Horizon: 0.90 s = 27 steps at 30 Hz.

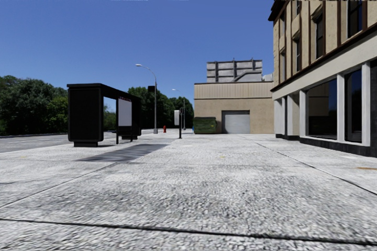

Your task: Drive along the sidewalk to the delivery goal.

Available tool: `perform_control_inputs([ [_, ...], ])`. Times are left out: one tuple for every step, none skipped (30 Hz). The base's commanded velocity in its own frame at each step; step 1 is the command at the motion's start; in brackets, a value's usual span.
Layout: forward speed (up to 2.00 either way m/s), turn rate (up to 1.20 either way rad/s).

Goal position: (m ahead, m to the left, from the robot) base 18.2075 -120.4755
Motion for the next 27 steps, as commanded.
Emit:
perform_control_inputs([
  [2.0,0.0],
  [2.0,0.0],
  [2.0,0.0],
  [2.0,0.0],
  [2.0,0.0],
  [2.0,0.0],
  [2.0,0.0],
  [2.0,0.0],
  [2.0,0.0],
  [2.0,0.0],
  [2.0,0.0],
  [2.0,0.0],
  [2.0,0.0],
  [2.0,0.0],
  [2.0,0.0],
  [2.0,0.0],
  [2.0,0.0],
  [2.0,0.0],
  [2.0,0.0],
  [2.0,0.0],
  [2.0,0.0],
  [2.0,0.0],
  [2.0,0.0],
  [2.0,0.0],
  [2.0,0.0],
  [2.0,0.0],
  [2.0,0.0],
])
